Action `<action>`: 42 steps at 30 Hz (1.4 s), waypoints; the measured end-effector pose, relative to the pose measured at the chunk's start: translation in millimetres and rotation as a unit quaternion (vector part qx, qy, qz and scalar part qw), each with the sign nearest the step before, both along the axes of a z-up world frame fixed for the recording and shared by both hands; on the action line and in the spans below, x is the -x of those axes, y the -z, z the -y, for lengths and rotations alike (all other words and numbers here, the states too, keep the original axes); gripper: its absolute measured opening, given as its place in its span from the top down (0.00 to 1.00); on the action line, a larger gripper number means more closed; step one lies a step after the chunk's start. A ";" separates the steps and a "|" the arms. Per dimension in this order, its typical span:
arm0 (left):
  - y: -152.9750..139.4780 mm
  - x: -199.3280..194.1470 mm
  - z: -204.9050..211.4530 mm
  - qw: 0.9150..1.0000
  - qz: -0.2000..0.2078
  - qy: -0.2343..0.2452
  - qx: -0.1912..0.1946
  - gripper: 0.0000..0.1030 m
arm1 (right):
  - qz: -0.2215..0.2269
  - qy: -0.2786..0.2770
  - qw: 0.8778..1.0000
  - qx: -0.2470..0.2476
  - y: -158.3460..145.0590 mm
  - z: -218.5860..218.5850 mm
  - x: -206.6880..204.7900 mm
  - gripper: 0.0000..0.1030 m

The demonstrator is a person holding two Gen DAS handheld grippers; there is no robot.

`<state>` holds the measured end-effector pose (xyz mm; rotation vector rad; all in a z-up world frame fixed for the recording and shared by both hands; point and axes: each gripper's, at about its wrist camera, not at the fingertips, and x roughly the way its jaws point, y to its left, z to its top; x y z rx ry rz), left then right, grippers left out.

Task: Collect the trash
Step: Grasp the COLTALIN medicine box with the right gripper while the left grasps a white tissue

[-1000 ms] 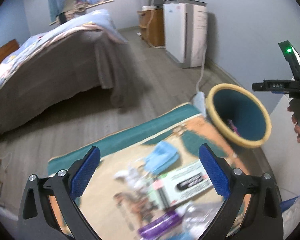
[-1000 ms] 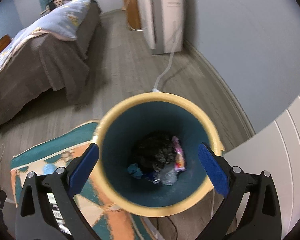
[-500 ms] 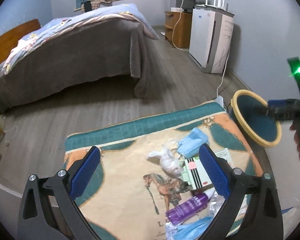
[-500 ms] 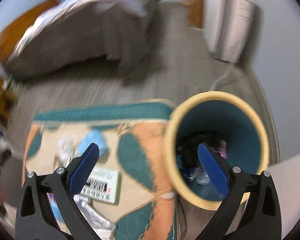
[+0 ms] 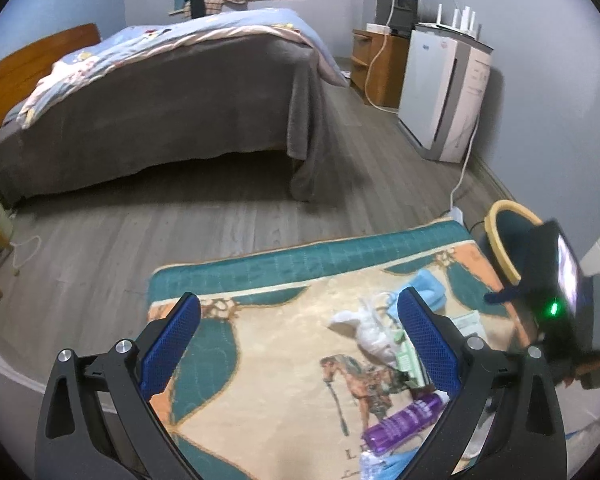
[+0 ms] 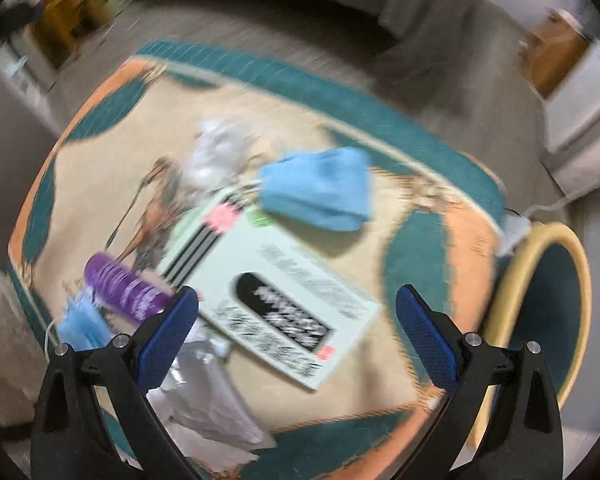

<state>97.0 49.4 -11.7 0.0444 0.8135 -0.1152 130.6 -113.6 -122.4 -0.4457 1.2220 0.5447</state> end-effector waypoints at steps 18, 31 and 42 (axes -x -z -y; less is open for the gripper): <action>16.8 -10.6 -40.6 0.996 -0.056 -0.026 0.069 0.05 | -0.012 -0.033 0.998 0.061 42.1 -54.4 -25.5 0.06; 30.9 -14.3 -23.5 0.998 -0.068 -0.003 0.010 0.05 | -0.037 -0.019 0.999 0.021 23.6 -30.5 -20.7 0.23; 36.0 -17.7 -0.6 0.998 -0.070 0.007 0.000 0.05 | 0.035 0.141 0.986 -0.083 -76.0 50.8 -8.6 0.24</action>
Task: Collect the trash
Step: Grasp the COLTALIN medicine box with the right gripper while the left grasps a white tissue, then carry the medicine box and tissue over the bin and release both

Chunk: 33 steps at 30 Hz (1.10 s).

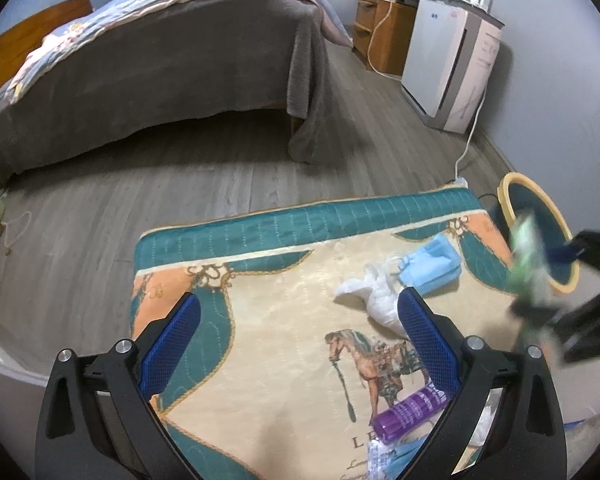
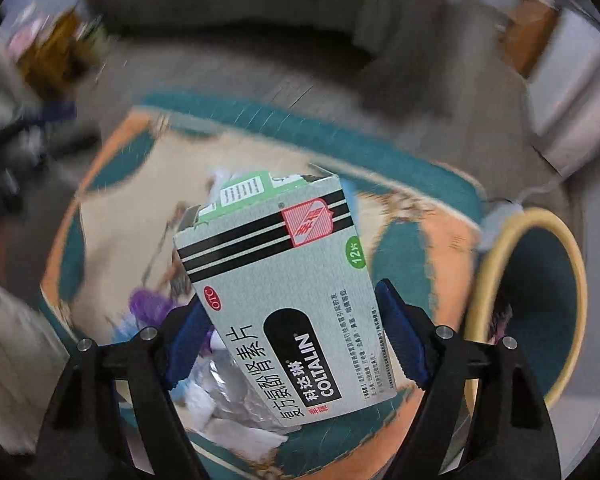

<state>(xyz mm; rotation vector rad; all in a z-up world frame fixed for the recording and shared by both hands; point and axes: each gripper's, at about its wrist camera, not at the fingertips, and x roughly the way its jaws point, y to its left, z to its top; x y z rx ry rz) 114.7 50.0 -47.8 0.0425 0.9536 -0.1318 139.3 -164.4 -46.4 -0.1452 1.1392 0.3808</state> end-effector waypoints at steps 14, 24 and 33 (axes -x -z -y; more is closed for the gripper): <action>71.0 -14.3 63.8 0.995 -0.051 0.078 -0.035 0.05 | 0.032 0.134 0.990 -0.014 -3.0 43.3 -23.8 0.24; 105.2 -24.0 93.4 0.992 -0.062 0.109 -0.018 0.08 | 0.034 0.117 0.993 0.005 -1.0 45.6 -20.1 0.24; 106.1 -22.1 92.2 0.990 -0.073 0.123 -0.008 0.64 | 0.034 0.123 0.992 0.000 -0.9 49.6 -22.6 0.24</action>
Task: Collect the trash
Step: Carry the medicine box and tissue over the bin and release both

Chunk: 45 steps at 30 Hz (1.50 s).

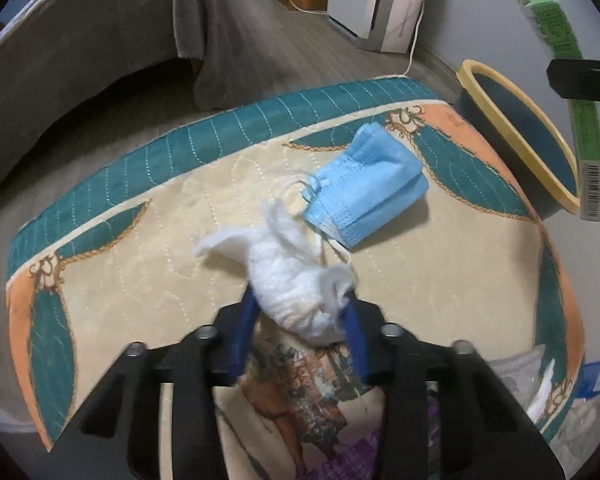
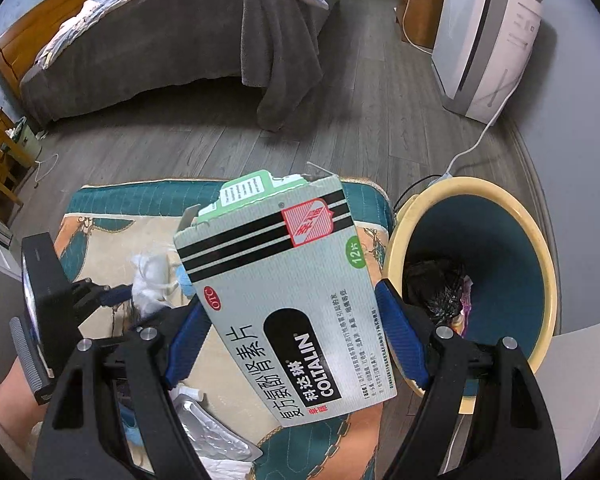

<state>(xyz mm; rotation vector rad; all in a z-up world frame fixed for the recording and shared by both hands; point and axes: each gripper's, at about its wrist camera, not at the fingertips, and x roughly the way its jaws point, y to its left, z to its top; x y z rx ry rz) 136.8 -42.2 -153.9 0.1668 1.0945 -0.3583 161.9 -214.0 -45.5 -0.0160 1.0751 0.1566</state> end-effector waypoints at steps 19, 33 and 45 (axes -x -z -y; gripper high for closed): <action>-122.4 17.7 -4.9 0.986 0.152 -0.002 0.068 0.67 | 0.039 0.025 0.999 -0.020 -12.9 7.3 8.0 0.24; -144.7 23.9 21.8 0.984 0.165 0.016 0.060 0.67 | 0.080 0.078 0.993 -0.046 -35.8 52.7 12.1 0.24; -147.1 30.2 39.3 0.984 0.167 0.033 0.051 0.67 | 0.086 0.105 0.989 -0.066 -39.2 81.4 18.0 0.24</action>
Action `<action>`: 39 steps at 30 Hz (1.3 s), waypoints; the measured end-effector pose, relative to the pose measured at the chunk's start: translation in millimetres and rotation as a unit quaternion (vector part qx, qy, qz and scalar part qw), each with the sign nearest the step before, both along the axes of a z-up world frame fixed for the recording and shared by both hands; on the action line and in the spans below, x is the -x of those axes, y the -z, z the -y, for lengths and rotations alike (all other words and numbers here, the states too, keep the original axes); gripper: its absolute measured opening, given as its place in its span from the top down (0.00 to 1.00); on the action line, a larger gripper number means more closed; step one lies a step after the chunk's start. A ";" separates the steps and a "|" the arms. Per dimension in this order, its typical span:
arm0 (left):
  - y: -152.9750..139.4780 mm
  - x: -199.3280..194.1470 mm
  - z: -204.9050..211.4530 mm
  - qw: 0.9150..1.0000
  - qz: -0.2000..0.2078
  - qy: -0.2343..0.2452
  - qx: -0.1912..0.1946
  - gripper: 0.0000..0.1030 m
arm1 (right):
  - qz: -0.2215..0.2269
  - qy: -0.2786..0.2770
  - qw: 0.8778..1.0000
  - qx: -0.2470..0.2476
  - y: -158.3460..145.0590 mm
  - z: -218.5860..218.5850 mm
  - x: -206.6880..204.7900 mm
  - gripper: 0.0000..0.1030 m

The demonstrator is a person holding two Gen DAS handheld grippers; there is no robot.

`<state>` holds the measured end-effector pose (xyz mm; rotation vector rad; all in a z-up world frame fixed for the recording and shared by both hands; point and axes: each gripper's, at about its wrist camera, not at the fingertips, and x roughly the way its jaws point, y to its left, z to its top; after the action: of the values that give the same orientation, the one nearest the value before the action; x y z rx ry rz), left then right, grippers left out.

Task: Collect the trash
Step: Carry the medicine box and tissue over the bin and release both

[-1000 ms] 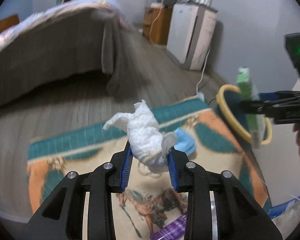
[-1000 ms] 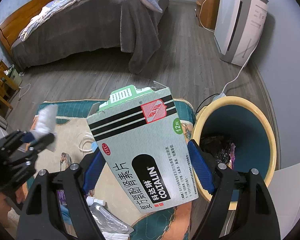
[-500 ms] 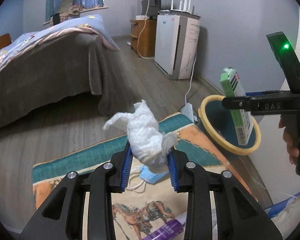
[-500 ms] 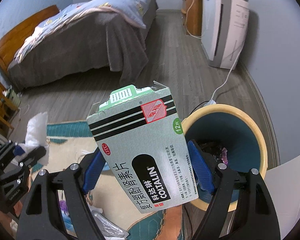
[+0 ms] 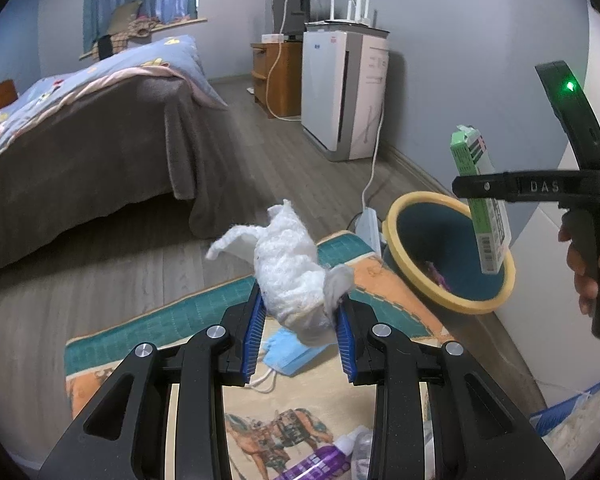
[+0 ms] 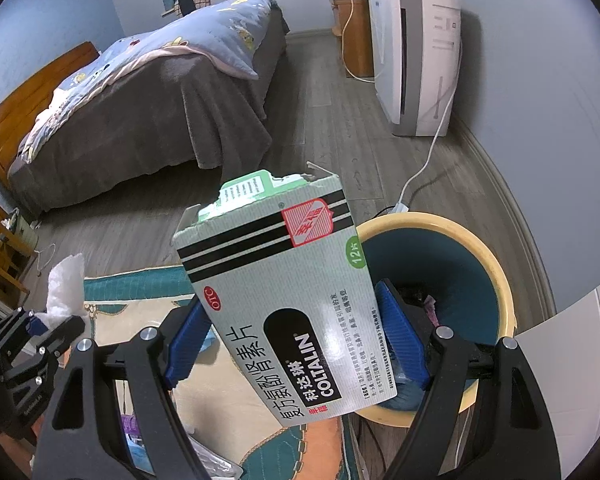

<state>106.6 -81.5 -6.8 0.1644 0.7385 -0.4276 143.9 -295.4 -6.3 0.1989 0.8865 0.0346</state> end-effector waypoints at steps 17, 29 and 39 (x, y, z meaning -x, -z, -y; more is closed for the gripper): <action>18.0 18.6 77.8 0.997 -0.018 0.078 -0.022 0.67 | -0.005 0.083 0.996 -0.030 13.4 79.2 13.4 0.24; 43.7 44.1 142.0 0.985 -0.047 0.162 -0.048 0.67 | -0.030 0.160 0.986 -0.042 39.3 136.8 21.3 0.24; 42.3 35.9 174.9 0.979 -0.073 0.185 -0.045 0.67 | -0.033 0.170 0.982 -0.070 44.7 146.8 21.5 0.24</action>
<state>70.7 -256.3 -49.1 0.3616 0.8751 -0.7665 122.4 -442.2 -51.0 0.4842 0.9069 -0.2300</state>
